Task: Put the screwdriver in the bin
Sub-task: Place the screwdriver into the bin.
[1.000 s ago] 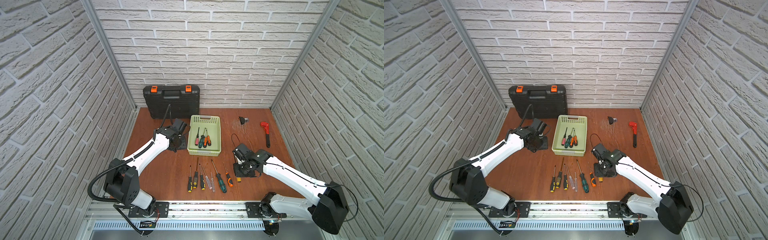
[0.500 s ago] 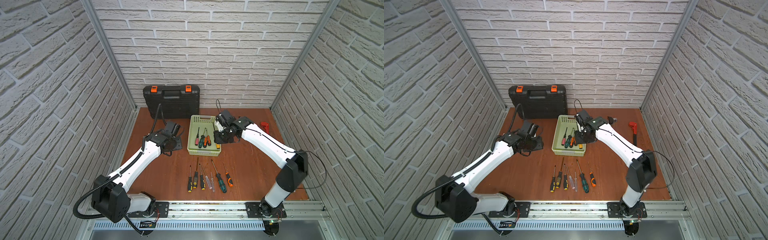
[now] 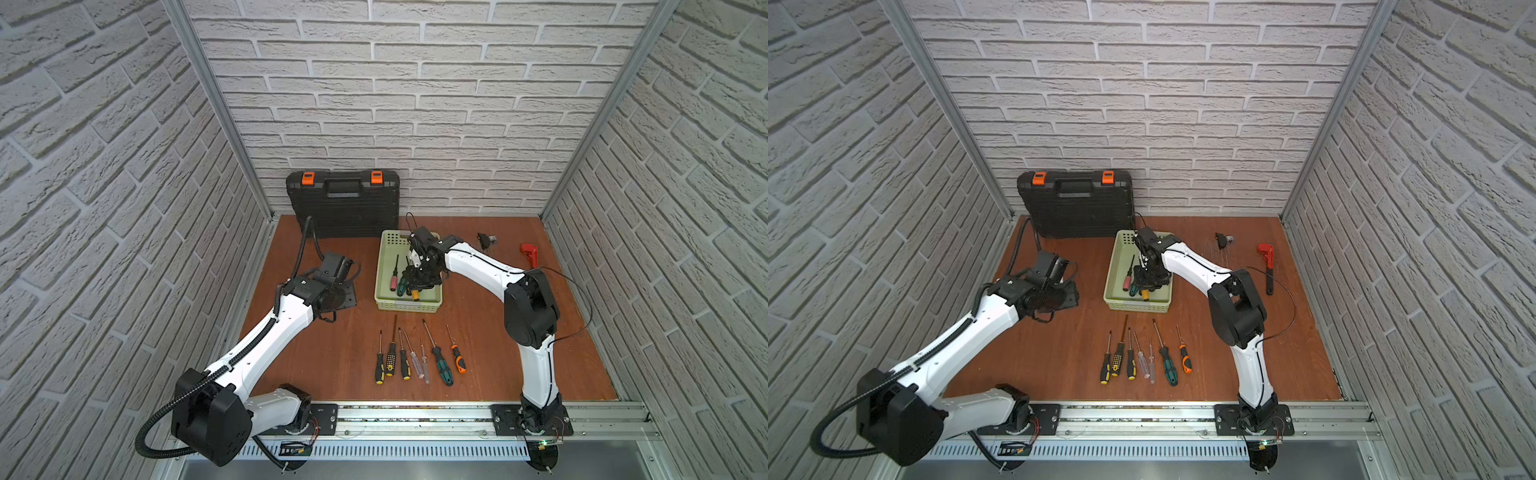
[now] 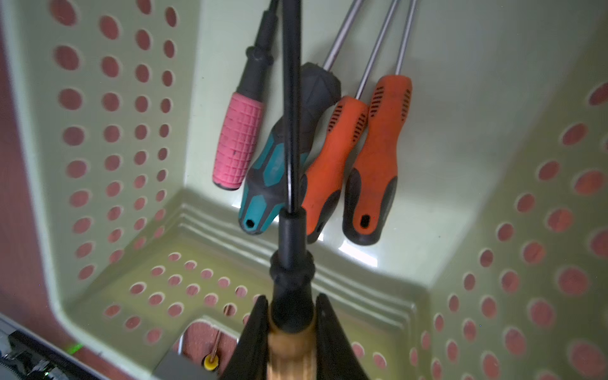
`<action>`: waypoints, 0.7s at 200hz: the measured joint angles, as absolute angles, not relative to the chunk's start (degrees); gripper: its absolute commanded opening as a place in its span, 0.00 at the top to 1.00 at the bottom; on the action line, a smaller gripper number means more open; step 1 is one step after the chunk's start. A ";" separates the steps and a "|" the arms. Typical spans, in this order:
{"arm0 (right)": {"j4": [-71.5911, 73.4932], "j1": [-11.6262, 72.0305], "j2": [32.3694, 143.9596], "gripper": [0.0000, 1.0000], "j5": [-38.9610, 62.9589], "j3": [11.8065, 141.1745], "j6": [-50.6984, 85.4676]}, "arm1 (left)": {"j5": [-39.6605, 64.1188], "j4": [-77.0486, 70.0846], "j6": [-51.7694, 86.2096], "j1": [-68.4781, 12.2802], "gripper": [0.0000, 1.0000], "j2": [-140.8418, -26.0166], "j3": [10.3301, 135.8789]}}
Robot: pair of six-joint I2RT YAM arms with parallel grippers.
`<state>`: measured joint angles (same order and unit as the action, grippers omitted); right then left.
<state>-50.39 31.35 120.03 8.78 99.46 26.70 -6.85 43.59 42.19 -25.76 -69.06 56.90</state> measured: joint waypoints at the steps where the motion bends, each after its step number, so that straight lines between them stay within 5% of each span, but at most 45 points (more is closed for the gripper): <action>1: -50.33 31.33 120.22 0.94 8.82 99.48 26.72 | -6.85 43.57 42.19 -25.74 0.50 -69.01 56.84; 43: -48.93 30.52 122.52 0.92 8.32 100.47 27.66 | -6.83 43.24 42.24 -25.12 0.49 -68.51 55.22; 140: -48.18 30.15 123.46 0.70 7.97 102.26 27.55 | -6.79 43.29 42.04 -24.91 0.49 -68.53 55.24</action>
<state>-48.18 30.15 123.46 7.97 102.26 27.55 -6.79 43.29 42.04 -24.91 -68.53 55.24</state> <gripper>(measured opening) 0.281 0.509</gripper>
